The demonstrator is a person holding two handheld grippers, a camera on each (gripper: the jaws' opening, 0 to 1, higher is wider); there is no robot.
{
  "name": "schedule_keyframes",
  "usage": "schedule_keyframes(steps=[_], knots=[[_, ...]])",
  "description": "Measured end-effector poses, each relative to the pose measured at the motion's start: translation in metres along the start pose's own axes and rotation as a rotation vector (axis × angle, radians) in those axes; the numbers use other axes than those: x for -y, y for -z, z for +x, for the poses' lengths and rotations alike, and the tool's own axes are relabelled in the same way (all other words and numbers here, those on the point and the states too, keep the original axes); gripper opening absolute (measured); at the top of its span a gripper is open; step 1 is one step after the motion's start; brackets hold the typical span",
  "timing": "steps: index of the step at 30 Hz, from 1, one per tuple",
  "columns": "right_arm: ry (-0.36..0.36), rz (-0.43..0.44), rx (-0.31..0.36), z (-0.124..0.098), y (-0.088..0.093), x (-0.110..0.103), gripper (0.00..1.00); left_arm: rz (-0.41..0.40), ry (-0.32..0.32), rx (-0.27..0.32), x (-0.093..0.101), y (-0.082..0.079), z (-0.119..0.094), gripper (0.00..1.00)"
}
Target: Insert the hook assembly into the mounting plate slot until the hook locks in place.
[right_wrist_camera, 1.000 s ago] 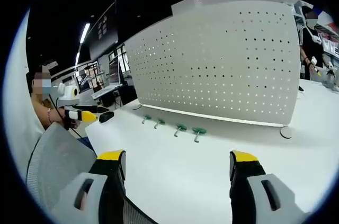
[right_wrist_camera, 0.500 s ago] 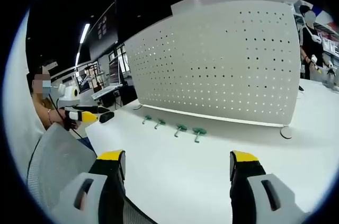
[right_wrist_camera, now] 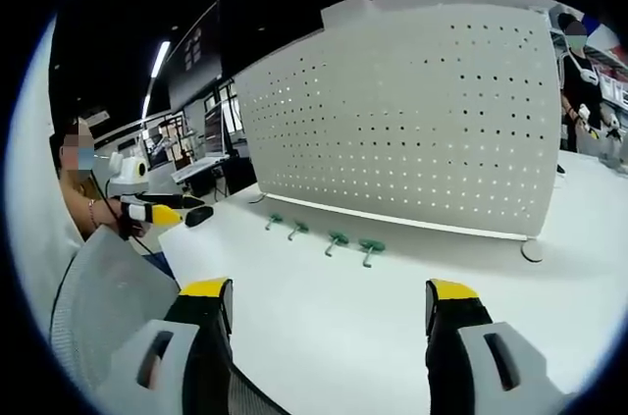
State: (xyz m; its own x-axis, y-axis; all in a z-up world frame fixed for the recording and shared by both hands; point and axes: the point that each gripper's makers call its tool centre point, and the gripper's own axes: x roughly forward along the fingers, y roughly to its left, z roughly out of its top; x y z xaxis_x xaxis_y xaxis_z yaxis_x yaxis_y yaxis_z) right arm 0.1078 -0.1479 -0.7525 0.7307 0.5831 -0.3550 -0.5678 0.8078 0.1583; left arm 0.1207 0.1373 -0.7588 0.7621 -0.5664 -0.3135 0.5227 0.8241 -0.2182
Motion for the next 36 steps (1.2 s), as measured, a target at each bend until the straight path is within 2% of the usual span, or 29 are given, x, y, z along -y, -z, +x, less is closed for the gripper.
schedule_keyframes(steps=[9, 18, 24, 34, 36], knots=[[0.002, 0.001, 0.006, 0.001, -0.003, 0.002, 0.78, 0.008, 0.007, -0.007, -0.004, -0.006, 0.004, 0.90], [-0.006, -0.003, 0.007, 0.000, -0.003, 0.001, 0.73, 0.033, 0.074, -0.036, -0.003, -0.015, 0.015, 0.90], [-0.003, -0.011, -0.008, 0.001, -0.002, 0.001, 0.76, 0.076, 0.133, -0.095, 0.001, -0.011, 0.023, 0.90], [-0.001, -0.030, -0.012, 0.000, -0.002, 0.002, 0.75, 0.120, 0.189, -0.158, -0.002, -0.012, 0.036, 0.87], [-0.001, -0.028, -0.013, 0.000, -0.002, 0.002, 0.75, 0.115, 0.208, -0.229, -0.002, -0.003, 0.035, 0.82]])
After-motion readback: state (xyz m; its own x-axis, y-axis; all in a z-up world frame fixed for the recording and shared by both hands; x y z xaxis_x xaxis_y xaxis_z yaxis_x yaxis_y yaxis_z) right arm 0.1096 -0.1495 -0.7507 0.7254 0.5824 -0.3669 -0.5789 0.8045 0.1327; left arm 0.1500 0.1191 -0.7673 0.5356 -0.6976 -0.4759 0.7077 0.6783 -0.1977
